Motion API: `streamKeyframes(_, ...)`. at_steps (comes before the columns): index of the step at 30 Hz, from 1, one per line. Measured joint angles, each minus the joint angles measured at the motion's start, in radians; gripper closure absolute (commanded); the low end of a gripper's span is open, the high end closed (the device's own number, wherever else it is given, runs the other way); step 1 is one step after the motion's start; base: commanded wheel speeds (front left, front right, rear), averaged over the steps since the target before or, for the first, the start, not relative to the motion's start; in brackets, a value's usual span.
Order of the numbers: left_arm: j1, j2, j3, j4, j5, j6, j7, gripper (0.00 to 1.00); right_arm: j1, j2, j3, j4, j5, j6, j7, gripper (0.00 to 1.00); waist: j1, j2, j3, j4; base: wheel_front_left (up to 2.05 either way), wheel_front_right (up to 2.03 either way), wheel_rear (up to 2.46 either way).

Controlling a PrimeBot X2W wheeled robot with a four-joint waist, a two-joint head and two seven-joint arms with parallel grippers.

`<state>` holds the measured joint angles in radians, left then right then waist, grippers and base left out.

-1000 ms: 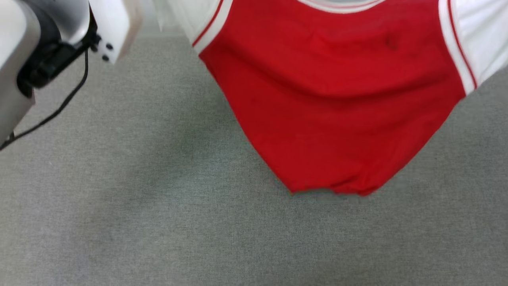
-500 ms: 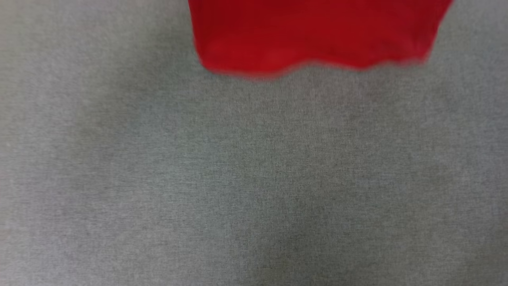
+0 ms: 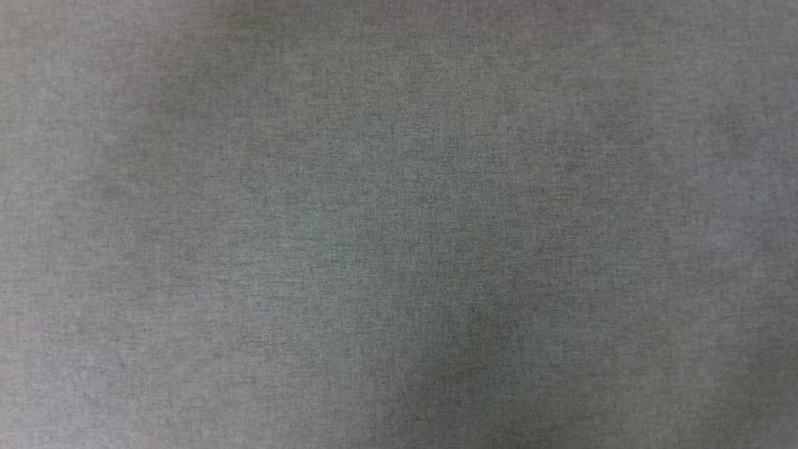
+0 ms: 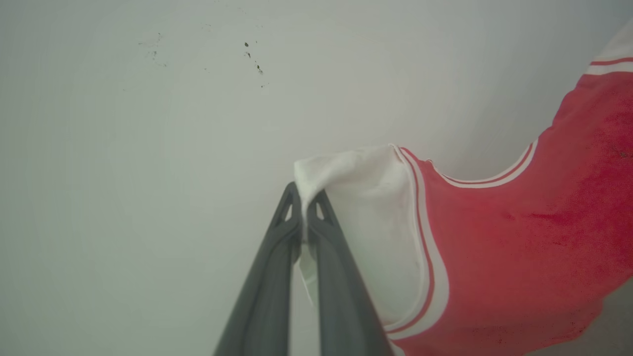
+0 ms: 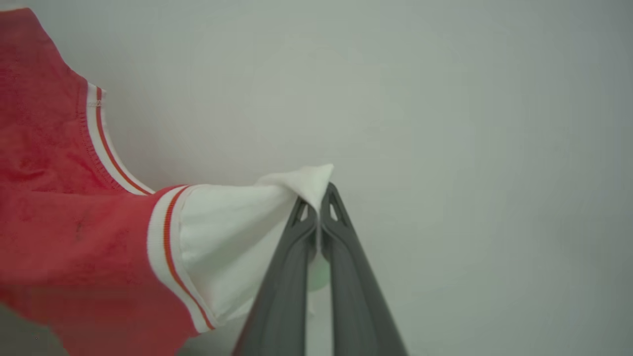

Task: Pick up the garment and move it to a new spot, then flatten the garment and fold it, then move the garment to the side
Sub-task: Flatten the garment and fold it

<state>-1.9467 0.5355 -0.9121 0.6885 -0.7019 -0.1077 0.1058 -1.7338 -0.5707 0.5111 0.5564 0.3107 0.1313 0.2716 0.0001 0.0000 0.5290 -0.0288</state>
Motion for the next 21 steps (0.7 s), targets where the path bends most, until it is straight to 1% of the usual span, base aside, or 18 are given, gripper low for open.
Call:
streamKeyframes(4,0.087,-0.006,-0.019,0.046,-0.022,-0.008,-0.051,1.00,0.062,0.020,0.058,0.048,0.028,0.000,-0.055,1.00,0.0000,0.0000,0.002,0.000,0.00,0.00,0.00)
streamKeyframes(6,0.145,-0.002,-0.025,0.058,-0.039,-0.012,-0.083,1.00,0.112,0.040,0.086,0.069,0.043,0.000,-0.086,1.00,0.0000,0.0000,-0.004,-0.003,0.00,0.00,0.00)
streamKeyframes(7,0.176,0.001,-0.032,0.063,-0.041,-0.013,-0.095,1.00,0.144,0.054,0.089,0.084,0.070,0.000,-0.106,1.00,0.0000,0.0000,-0.010,-0.004,0.00,0.00,0.00)
streamKeyframes(11,0.330,0.019,-0.049,0.062,-0.074,-0.015,-0.158,1.00,0.278,0.087,0.142,0.119,0.117,0.000,-0.168,1.00,0.0000,0.0000,-0.041,-0.008,0.00,0.00,0.00)
streamKeyframes(15,0.498,0.033,-0.066,0.046,-0.105,-0.012,-0.207,1.00,0.415,0.096,0.214,0.136,0.155,0.000,-0.207,1.00,-0.0001,0.0000,-0.080,-0.008,0.00,0.00,0.00)
streamKeyframes(18,0.628,0.055,-0.077,0.017,-0.133,0.003,-0.232,1.00,0.518,0.092,0.262,0.137,0.193,0.000,-0.235,1.00,-0.0001,0.0000,-0.114,-0.007,0.00,0.00,0.00)
streamKeyframes(20,0.718,0.078,-0.080,-0.016,-0.152,0.021,-0.250,1.00,0.582,0.084,0.282,0.134,0.220,0.000,-0.257,1.00,-0.0001,0.0000,-0.138,-0.005,0.00,0.00,0.00)
streamKeyframes(21,0.858,0.119,-0.083,-0.083,-0.193,0.056,-0.267,1.00,0.682,0.057,0.314,0.120,0.260,0.000,-0.287,1.00,-0.0001,0.0000,-0.179,-0.003,0.00,0.00,0.00)
